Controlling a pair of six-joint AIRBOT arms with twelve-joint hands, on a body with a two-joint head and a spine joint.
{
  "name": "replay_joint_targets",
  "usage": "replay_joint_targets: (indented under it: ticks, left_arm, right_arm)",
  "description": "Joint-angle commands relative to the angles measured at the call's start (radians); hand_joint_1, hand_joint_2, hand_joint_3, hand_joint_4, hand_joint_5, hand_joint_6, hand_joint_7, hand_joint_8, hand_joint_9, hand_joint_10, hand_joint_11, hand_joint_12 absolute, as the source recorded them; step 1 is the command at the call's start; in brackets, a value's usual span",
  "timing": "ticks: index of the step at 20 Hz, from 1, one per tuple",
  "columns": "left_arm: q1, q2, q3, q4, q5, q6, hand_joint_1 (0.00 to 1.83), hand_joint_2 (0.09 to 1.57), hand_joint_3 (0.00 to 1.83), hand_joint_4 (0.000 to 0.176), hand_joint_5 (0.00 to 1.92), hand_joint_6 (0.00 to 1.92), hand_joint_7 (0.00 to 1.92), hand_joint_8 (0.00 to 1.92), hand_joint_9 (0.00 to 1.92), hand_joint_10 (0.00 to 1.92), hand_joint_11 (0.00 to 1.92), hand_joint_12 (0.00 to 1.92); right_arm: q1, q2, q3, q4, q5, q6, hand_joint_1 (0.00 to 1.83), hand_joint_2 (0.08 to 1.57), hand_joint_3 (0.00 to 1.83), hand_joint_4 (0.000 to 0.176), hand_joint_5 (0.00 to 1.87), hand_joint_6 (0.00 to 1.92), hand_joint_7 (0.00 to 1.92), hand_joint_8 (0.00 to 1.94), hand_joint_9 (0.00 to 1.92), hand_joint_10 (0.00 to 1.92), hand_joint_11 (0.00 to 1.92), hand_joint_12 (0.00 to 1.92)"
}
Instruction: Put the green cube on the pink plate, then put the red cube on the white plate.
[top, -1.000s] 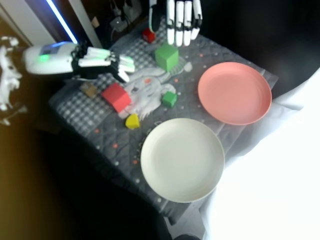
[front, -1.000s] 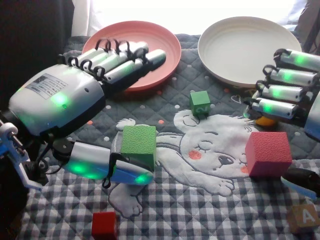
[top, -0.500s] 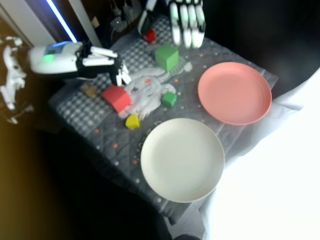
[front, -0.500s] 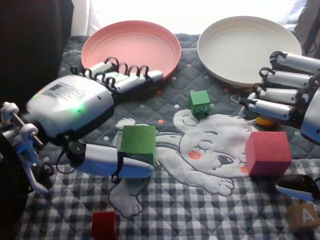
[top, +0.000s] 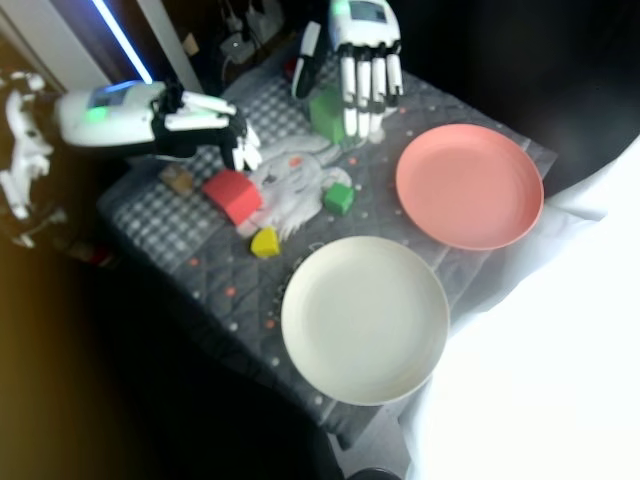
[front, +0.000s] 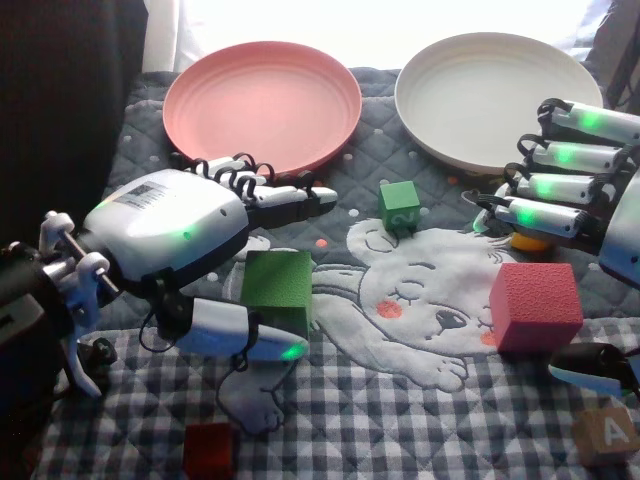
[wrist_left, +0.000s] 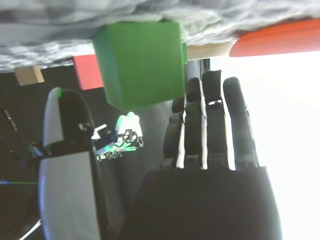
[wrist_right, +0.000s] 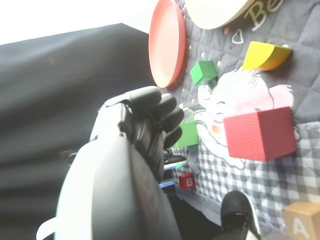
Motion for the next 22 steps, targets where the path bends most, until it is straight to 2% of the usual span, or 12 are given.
replay_joint_targets:
  ticks: [1,3,4,5,6,7,9,13,15,18,20,22]
  left_arm:
    - [-0.003,-0.013,0.006,-0.001,-0.066,-0.001,0.7,0.97,0.01,0.0,0.37,0.03,0.51,0.02,0.33,0.74,0.13,1.58]
    - [-0.003,-0.016,0.009,-0.002,-0.062,-0.001,0.78,1.02,0.01,0.0,0.49,0.06,0.59,0.05,0.34,0.79,0.11,1.61]
    - [-0.003,-0.017,0.011,-0.003,-0.06,-0.001,0.99,1.07,0.02,0.0,0.68,0.13,0.77,0.13,0.53,0.86,0.34,1.57]
    - [-0.003,-0.019,0.014,-0.006,-0.058,-0.001,1.08,1.11,0.02,0.0,0.77,0.16,0.87,0.18,0.66,0.92,0.51,1.54]
    - [-0.003,-0.019,0.016,-0.008,-0.057,-0.001,1.17,1.18,0.02,0.0,0.72,1.05,0.89,1.01,0.75,0.95,0.62,1.51]
    - [-0.003,-0.019,0.017,-0.009,-0.056,-0.001,1.32,1.19,0.0,0.0,0.67,1.17,0.86,1.18,0.88,1.3,0.72,1.52]
    - [-0.003,-0.019,0.018,-0.011,-0.059,-0.001,1.37,1.17,0.0,0.0,0.7,1.1,0.88,1.18,0.97,1.36,0.86,1.5]
    - [-0.005,0.011,0.005,-0.018,-0.147,-0.001,1.36,1.18,0.0,0.0,0.71,1.11,0.85,1.23,0.94,1.41,0.84,1.6]
    - [-0.014,0.036,-0.005,-0.021,-0.198,-0.001,1.19,1.24,0.0,0.0,0.65,1.34,0.86,1.35,0.87,1.25,0.75,1.65]
    - [-0.049,0.083,-0.008,-0.032,-0.289,-0.001,1.2,1.22,0.0,0.0,0.69,1.28,0.9,1.3,0.95,1.28,0.8,1.74]
    - [-0.066,0.097,0.0,-0.042,-0.319,-0.001,1.33,1.24,0.0,0.0,0.63,1.31,0.78,1.35,0.74,1.56,0.6,1.75]
    - [-0.093,0.102,0.019,-0.049,-0.326,-0.001,1.34,1.24,0.0,0.0,0.68,1.24,0.78,1.38,0.68,1.6,0.47,1.76]
  right_arm:
    - [0.016,0.001,0.002,0.022,-0.12,-0.001,0.6,0.7,0.42,0.0,0.34,0.66,0.54,0.44,0.35,0.87,0.04,1.62]
    - [0.017,0.0,0.002,0.022,-0.12,-0.001,0.61,0.7,0.4,0.0,0.37,0.61,0.57,0.35,0.36,0.8,0.04,1.61]
    - [0.017,0.0,0.002,0.022,-0.12,-0.001,0.62,0.72,0.38,0.0,0.37,0.6,0.57,0.34,0.35,0.83,0.03,1.62]
    - [0.017,0.0,0.002,0.022,-0.12,-0.001,0.62,0.73,0.37,0.0,0.38,0.59,0.58,0.34,0.36,0.84,0.04,1.6]
    - [0.017,0.0,0.002,0.022,-0.12,-0.001,0.63,0.76,0.33,0.0,0.38,0.61,0.58,0.35,0.35,0.86,0.04,1.6]
    - [0.017,-0.001,0.002,0.022,-0.12,-0.001,0.62,0.77,0.32,0.0,0.39,0.61,0.58,0.36,0.35,0.87,0.05,1.61]
    - [0.017,-0.001,0.002,0.022,-0.12,-0.001,0.64,0.77,0.31,0.0,0.38,0.64,0.58,0.35,0.35,0.84,0.03,1.61]
    - [0.017,-0.002,0.004,0.022,-0.12,-0.001,0.66,0.78,0.29,0.0,0.4,0.63,0.6,0.33,0.38,0.81,0.05,1.58]
    - [0.017,-0.002,0.004,0.022,-0.12,-0.001,0.7,0.79,0.29,0.0,0.36,0.72,0.58,0.38,0.34,0.9,0.04,1.65]
    - [0.016,-0.007,0.008,0.022,-0.12,-0.001,0.69,0.78,0.32,0.0,0.33,0.76,0.55,0.43,0.31,0.92,0.02,1.66]
    - [0.016,-0.011,0.011,0.022,-0.12,-0.001,0.67,0.8,0.33,0.0,0.31,0.75,0.54,0.42,0.29,0.92,0.0,1.66]
    - [0.016,-0.016,0.014,0.022,-0.12,-0.001,0.69,0.8,0.32,0.0,0.3,0.74,0.52,0.43,0.27,0.92,0.0,1.65]
